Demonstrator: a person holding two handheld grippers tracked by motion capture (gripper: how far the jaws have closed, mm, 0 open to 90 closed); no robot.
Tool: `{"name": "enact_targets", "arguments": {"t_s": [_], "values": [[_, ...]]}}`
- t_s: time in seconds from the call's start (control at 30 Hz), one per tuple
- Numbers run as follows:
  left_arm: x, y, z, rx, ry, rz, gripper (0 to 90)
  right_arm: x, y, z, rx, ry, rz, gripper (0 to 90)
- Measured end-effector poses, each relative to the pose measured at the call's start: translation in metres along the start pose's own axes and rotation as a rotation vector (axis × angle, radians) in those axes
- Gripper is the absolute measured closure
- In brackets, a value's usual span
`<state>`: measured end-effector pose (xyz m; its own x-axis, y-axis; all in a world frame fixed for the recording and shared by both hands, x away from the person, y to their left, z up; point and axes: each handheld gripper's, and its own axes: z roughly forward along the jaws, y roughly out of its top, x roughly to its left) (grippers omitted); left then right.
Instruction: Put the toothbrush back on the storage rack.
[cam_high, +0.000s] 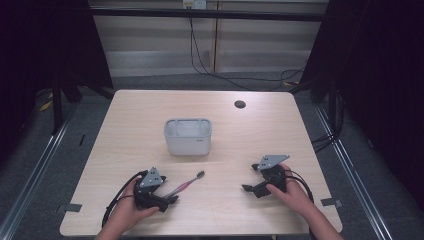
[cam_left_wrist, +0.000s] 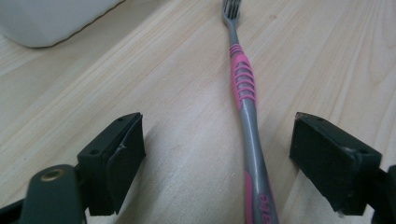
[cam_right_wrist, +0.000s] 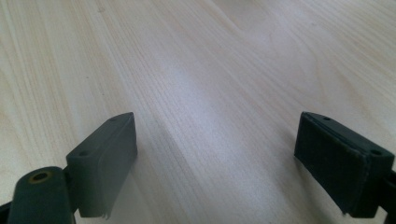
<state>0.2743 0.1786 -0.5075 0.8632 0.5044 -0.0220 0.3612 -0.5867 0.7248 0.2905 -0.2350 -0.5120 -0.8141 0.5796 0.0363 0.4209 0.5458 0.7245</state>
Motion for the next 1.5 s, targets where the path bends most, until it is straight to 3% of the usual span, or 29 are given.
{"name": "enact_targets", "arguments": {"t_s": [0.47,0.57,0.87,0.97,1.13,1.5], "values": [[0.000,0.000,0.000,-0.001,-0.013,0.000,14.9,0.000,0.000,0.000,0.000,0.000,0.000,12.4],[0.000,0.004,-0.001,0.032,-0.005,-0.002,16.7,0.000,0.000,0.000,0.000,0.000,0.000,12.5],[-0.001,0.017,-0.002,0.106,-0.004,-0.077,22.5,0.000,0.000,0.000,0.000,0.000,0.000,12.4],[-0.001,0.023,-0.002,0.133,0.004,-0.073,24.8,0.000,0.000,0.000,0.000,0.000,0.000,12.4],[-0.003,0.030,0.000,0.162,-0.002,-0.118,27.0,0.000,0.000,0.000,0.000,0.000,0.000,12.4],[-0.005,0.051,0.009,0.240,-0.019,-0.124,35.3,0.000,0.000,0.000,0.000,0.000,0.000,12.4]]}}
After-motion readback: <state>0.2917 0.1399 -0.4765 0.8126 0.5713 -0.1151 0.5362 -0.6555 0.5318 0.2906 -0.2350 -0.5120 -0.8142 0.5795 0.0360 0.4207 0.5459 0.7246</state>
